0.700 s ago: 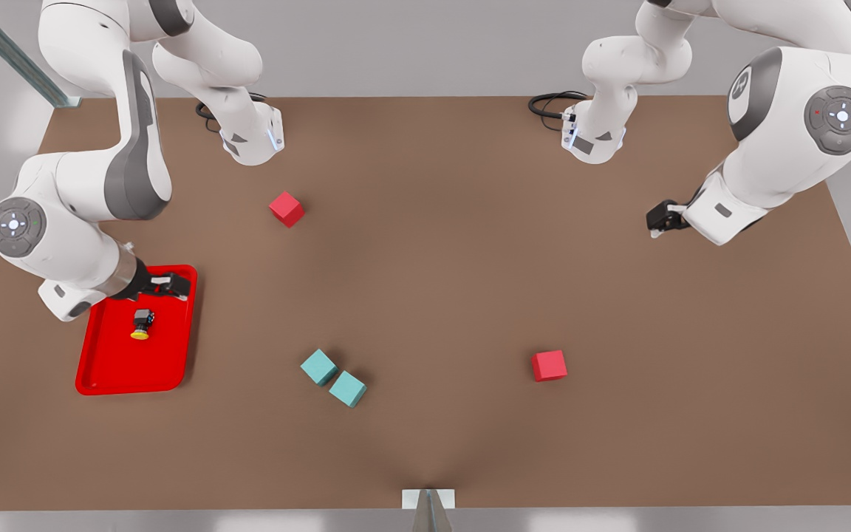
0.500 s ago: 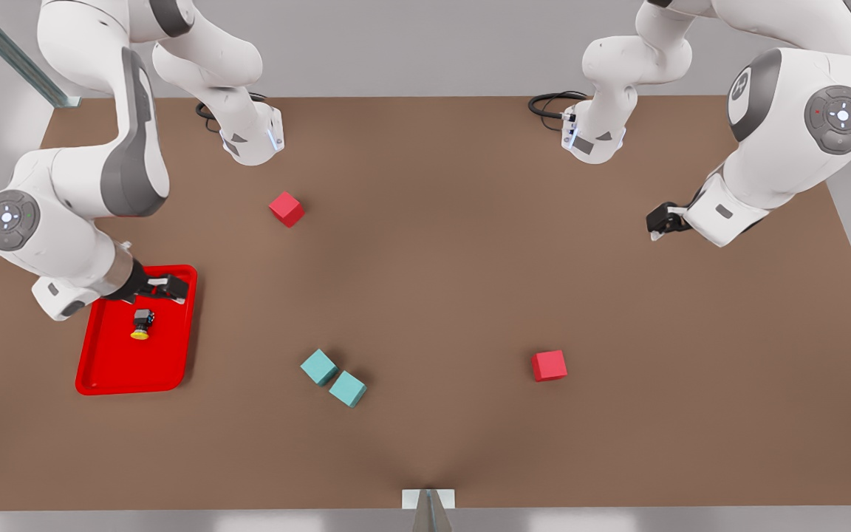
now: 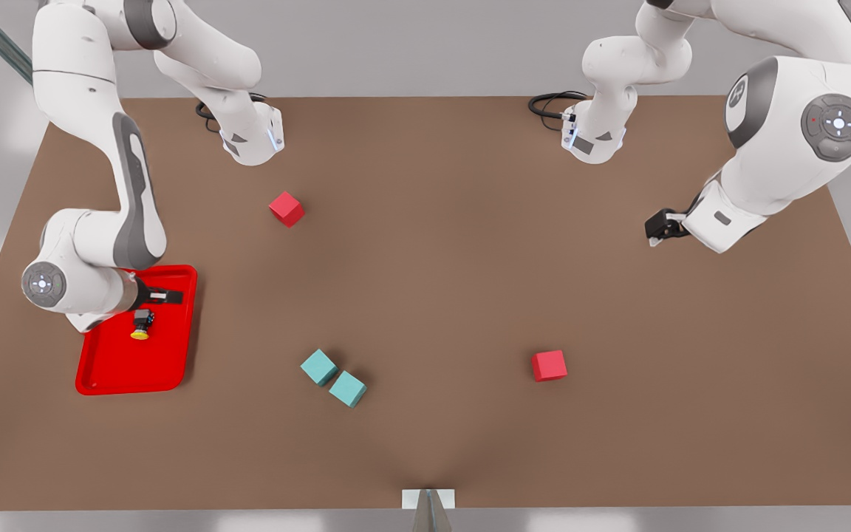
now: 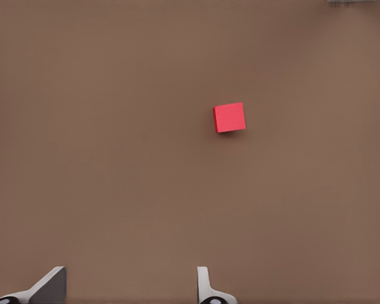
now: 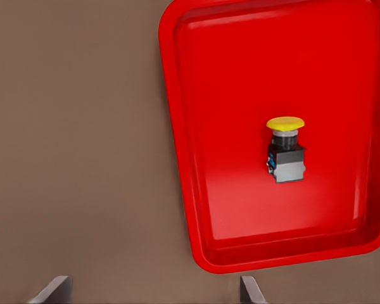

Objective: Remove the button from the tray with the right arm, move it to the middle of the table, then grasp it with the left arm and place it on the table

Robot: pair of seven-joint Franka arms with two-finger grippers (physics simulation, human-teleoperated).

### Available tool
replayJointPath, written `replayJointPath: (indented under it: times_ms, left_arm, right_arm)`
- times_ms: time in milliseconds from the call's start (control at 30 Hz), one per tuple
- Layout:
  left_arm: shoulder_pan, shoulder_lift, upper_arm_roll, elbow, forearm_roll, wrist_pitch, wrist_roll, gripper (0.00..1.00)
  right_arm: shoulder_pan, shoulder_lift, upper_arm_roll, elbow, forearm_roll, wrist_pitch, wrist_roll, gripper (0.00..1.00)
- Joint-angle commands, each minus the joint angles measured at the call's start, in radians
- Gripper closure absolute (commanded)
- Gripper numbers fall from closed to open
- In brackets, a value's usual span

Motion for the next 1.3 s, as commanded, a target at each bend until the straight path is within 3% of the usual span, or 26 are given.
replayJointPath:
  times_ms: [0,333,1067,1167,1267]
  left_arm:
    - [0.001,-0.001,0.000,-0.001,0.001,0.001,-0.010,0.00]
    - [0.003,0.007,0.000,0.001,0.002,0.003,-0.010,0.00]
    - [0.003,0.022,-0.005,-0.001,0.004,0.011,-0.010,0.00]
    - [0.003,0.024,-0.003,-0.001,0.004,0.011,-0.010,0.00]
    - [0.003,0.027,-0.003,-0.001,0.004,0.011,-0.010,0.00]
  right_arm:
    - [-0.046,0.013,0.000,-0.046,-0.044,0.302,-0.164,0.00]
    - [-0.158,0.222,0.000,0.021,-0.056,0.553,-0.524,0.00]
    - [-0.235,0.230,0.000,-0.149,-0.053,0.631,-0.653,0.00]
    - [-0.230,0.231,0.000,-0.151,-0.053,0.631,-0.650,0.17]
    - [-0.229,0.233,0.000,-0.155,-0.053,0.631,-0.648,0.19]
